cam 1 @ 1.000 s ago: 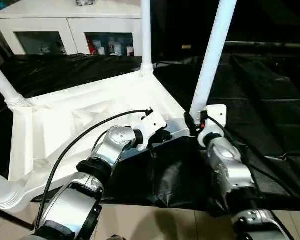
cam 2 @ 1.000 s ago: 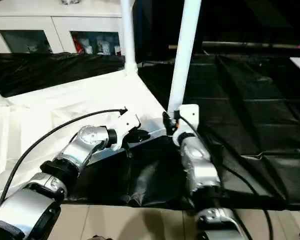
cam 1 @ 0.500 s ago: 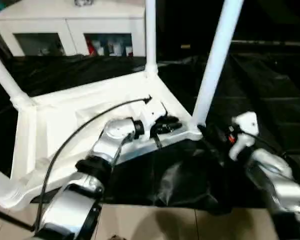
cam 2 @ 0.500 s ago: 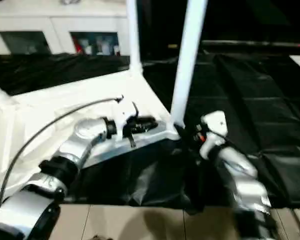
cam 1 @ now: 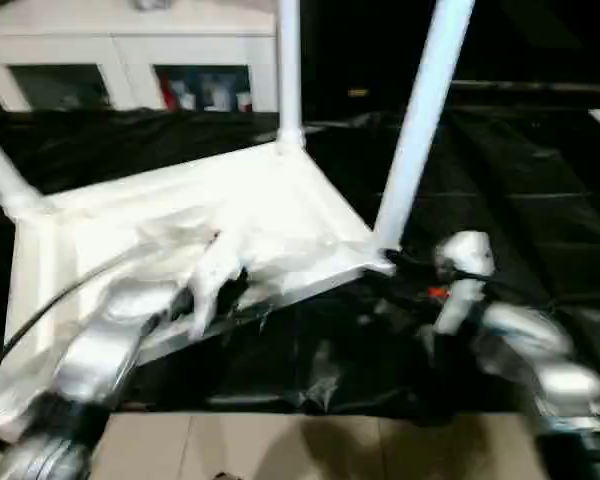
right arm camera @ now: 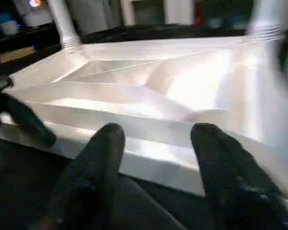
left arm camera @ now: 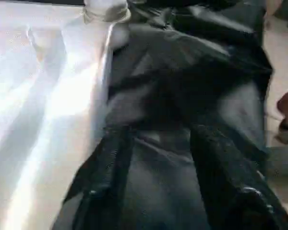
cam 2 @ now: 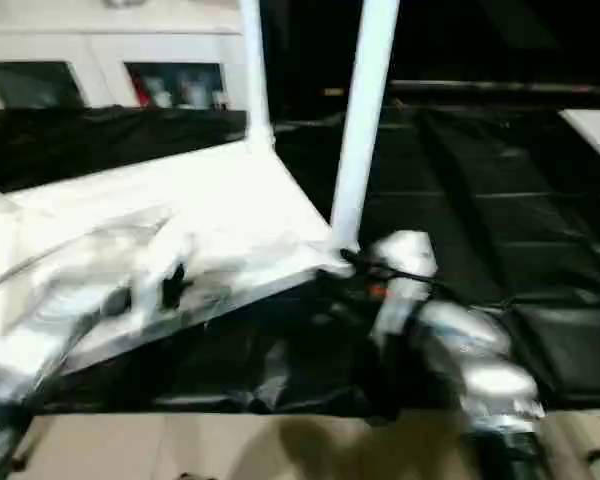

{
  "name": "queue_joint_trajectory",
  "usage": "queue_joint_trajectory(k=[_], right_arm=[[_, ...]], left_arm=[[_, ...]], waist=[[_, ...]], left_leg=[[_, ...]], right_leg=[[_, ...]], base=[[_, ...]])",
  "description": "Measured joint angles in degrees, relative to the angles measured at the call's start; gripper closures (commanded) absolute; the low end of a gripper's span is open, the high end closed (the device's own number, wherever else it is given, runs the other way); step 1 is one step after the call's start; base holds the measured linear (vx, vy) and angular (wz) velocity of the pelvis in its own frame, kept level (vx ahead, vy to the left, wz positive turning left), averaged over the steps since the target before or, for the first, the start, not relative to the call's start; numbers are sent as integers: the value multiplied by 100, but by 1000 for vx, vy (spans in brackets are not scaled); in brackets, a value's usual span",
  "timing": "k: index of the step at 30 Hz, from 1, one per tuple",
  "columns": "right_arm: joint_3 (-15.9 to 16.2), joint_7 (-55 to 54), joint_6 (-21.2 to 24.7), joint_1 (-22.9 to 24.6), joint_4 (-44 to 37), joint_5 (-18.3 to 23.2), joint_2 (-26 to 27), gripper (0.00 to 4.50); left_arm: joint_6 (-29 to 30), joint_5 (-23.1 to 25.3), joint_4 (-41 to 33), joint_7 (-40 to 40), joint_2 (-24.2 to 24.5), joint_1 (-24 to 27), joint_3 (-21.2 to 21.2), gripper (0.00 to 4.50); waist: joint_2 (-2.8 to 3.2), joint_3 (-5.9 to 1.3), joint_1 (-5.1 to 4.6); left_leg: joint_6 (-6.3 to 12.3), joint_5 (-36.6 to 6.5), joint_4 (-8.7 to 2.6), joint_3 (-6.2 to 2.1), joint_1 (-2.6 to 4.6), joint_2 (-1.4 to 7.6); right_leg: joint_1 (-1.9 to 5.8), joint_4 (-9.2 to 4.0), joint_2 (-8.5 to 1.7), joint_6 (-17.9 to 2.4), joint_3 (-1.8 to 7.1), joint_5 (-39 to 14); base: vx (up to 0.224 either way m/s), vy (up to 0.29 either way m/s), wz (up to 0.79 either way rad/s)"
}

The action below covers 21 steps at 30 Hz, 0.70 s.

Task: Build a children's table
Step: Rotate leg to tighten, then move table base

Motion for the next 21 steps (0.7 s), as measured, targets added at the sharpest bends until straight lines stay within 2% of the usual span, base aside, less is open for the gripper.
queue_joint_trajectory(k=[3,7,10,14,17,21], right_arm=[[-18,-656,-244,-584,680,-154,605,266],[-35,-1088,-486,-971,1202,-241,888,295],[-267,-1584,-664,-1266,1739,-320,1141,319],[-692,-2278,-957,-1627,2279,-308,1264,356],[-814,-2694,-1193,-1878,2706,-302,1309,383],[-1049,-3059,-1516,-2164,3262,-308,1307,429]], left_arm=[[448,-149,-669,30,204,300,114,183],[613,14,-824,273,285,461,147,161],[789,306,-794,659,415,511,139,141],[926,401,-815,771,571,507,93,105],[992,444,-830,838,608,485,28,93],[995,629,-720,1046,608,481,-76,55]], waist=[[-87,-1,-15],[-143,-7,1],[-163,-2,-21],[-185,-12,-22],[-187,-13,-26],[-188,-13,16]], left_leg=[[-5,3,2,1,8,-2],[-5,3,2,2,8,-6],[-10,6,1,-1,8,-5],[-32,19,1,-4,21,-1],[-37,22,-1,-6,23,0],[-37,23,-1,-11,19,-2]], right_leg=[[3,-2,-2,-2,5,2],[14,-1,-1,1,15,0],[8,6,1,0,13,2],[7,29,6,-2,12,3],[2,38,8,-2,11,3],[11,46,6,-1,10,3]], base=[[0,0,0],[0,0,0],[0,0,0],[0,0,0],[0,0,0],[0,0,0]])
